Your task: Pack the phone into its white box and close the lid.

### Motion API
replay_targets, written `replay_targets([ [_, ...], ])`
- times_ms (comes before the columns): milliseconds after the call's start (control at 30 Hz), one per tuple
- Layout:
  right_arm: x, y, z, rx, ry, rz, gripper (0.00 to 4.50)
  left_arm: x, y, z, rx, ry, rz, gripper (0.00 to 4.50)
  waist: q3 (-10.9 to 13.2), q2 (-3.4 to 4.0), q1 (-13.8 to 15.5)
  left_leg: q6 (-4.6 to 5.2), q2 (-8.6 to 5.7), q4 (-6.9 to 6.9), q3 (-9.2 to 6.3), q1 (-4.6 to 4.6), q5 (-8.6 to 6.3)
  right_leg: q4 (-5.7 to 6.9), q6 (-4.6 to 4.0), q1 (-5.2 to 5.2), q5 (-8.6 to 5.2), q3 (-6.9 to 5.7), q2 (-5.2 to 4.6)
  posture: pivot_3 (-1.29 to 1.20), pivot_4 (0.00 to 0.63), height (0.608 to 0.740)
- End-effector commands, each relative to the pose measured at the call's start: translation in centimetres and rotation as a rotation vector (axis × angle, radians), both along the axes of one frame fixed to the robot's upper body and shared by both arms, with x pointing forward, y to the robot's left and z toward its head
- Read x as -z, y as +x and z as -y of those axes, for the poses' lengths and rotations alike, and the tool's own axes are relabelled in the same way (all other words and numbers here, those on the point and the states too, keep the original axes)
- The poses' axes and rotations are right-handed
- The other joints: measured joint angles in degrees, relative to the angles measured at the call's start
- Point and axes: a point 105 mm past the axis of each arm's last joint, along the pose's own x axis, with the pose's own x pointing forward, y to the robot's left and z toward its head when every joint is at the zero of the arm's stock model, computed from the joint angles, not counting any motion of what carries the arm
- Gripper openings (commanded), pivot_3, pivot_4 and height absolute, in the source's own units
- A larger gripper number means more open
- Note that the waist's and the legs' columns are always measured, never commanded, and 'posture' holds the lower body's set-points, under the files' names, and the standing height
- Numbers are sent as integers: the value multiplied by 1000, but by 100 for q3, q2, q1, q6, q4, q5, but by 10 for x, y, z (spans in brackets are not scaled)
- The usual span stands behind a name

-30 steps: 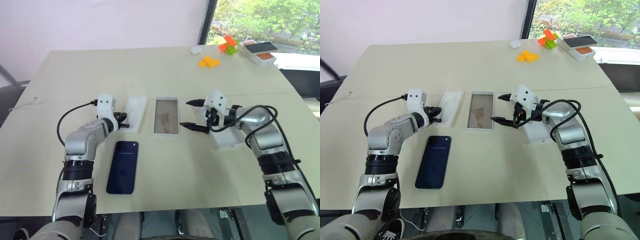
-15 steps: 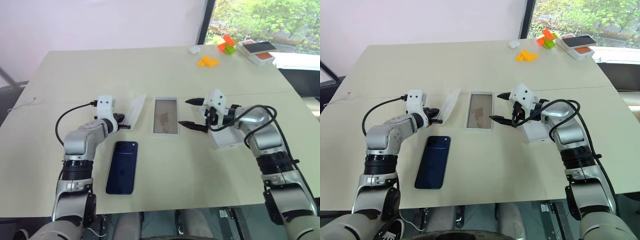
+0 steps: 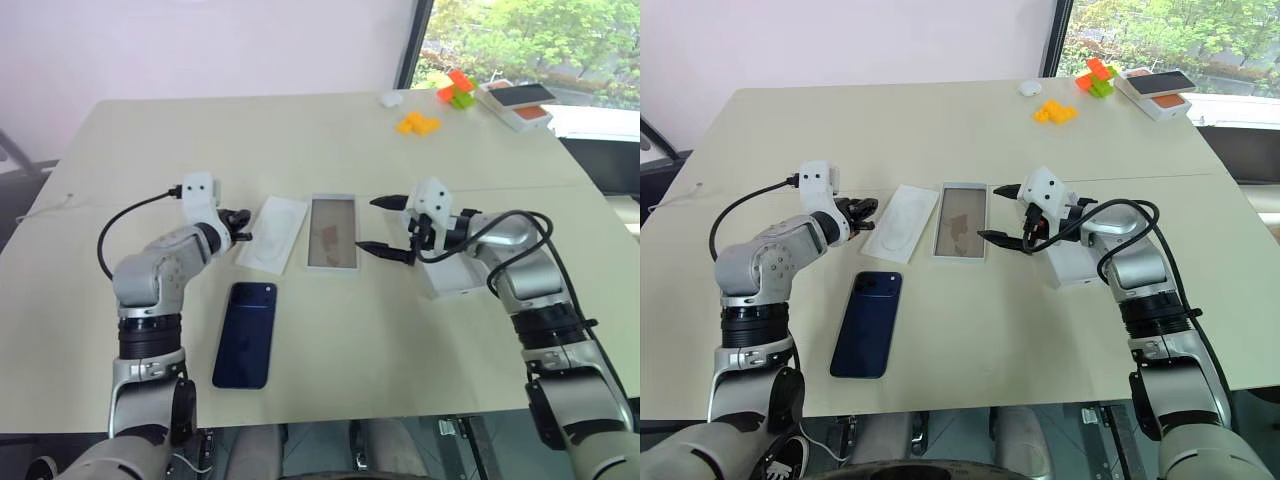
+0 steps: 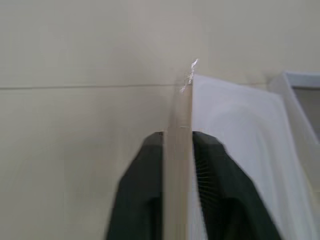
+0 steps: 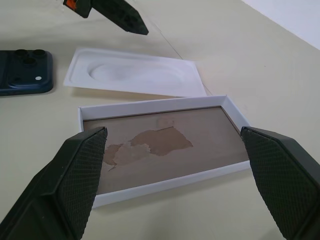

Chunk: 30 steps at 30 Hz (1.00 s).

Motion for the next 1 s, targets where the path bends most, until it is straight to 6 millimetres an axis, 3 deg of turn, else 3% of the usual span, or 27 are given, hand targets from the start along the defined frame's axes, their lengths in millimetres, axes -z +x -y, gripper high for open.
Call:
replay_targets([
  [33,-13,-2,-3,-19,23,50,4500,-16,-2,-3,17,73,27,3262,3,-5,-17,-1,0,-1,0,0,0,0,0,-1,0,0,1,0,150,740],
  [200,-12,-2,-5,-19,26,53,4500,2,-3,-3,99,178,-55,3262,5,-7,-14,-17,2,-7,0,0,10,-1,0,-4,0,1,3,0,150,740],
  [367,-12,-2,-7,-21,28,61,4500,17,-1,4,178,120,-113,3262,6,-10,18,-15,1,-4,1,0,8,-3,0,-2,0,1,2,0,150,740],
  [667,-14,-4,-8,-20,35,68,4500,24,2,21,242,69,-137,3262,6,-10,9,-12,0,-2,0,0,7,-3,-1,0,0,-1,1,0,150,740],
  [767,-15,-4,-8,-18,37,68,4500,29,-2,26,263,70,-162,2410,6,-10,5,-12,0,-3,0,0,7,-3,-1,0,0,0,1,0,150,740],
  [900,-17,-3,-8,-14,42,69,4500,33,-4,24,256,80,-178,619,6,-10,6,-12,1,-3,1,0,7,-3,-1,0,0,0,1,0,150,740],
  [1000,-17,-3,-8,-12,42,68,4500,32,-3,22,246,80,-172,619,6,-10,3,-12,1,-3,0,0,7,-3,-1,0,0,0,1,0,150,740],
])
